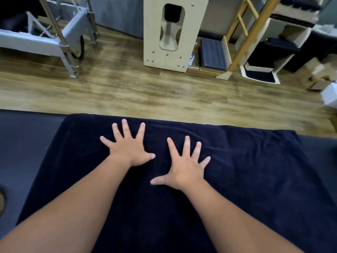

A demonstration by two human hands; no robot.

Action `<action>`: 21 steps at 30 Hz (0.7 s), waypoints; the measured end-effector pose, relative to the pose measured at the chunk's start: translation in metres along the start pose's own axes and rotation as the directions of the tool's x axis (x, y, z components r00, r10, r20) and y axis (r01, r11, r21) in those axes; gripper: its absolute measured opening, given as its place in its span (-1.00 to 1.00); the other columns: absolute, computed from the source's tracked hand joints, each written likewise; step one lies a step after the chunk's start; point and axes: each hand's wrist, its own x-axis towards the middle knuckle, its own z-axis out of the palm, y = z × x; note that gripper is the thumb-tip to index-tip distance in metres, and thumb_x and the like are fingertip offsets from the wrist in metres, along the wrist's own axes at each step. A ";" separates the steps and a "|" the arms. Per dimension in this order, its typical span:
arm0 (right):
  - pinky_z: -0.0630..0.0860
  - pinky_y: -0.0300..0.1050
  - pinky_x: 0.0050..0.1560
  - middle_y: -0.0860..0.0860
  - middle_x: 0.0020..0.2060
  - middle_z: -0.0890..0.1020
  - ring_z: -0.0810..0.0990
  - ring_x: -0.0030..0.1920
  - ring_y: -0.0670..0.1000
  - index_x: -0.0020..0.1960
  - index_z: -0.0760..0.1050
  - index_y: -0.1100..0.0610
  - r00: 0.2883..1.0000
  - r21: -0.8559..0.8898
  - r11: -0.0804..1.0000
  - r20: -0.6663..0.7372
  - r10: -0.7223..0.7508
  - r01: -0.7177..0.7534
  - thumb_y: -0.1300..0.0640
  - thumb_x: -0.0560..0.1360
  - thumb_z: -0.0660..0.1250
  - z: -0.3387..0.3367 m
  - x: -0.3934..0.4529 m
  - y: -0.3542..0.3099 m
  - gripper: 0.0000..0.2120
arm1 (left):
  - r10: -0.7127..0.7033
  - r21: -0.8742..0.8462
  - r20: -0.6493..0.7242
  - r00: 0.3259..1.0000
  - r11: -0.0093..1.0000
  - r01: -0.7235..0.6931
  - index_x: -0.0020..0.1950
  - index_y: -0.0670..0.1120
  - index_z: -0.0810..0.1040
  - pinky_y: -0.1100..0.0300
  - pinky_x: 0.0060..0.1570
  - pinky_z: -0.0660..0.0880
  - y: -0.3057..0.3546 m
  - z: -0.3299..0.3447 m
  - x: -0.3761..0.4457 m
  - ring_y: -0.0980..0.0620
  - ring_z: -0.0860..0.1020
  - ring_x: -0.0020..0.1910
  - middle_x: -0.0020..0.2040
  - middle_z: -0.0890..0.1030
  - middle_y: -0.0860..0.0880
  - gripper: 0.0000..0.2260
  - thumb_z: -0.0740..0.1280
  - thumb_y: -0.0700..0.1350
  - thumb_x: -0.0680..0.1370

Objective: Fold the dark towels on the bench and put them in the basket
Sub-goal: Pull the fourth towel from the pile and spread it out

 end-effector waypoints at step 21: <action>-0.21 0.69 0.30 -0.09 0.63 -0.09 -0.34 0.58 0.26 0.58 -0.01 -0.31 0.938 0.260 0.933 -0.174 0.299 -0.249 -0.42 0.56 -0.10 -0.079 0.099 0.397 -0.39 | 0.203 0.094 0.138 0.969 0.972 -0.217 0.30 0.63 -0.44 -0.69 0.26 -0.01 0.297 0.044 -0.049 -0.61 -0.38 0.44 0.47 -0.63 -0.10 0.18 0.48 0.54 0.09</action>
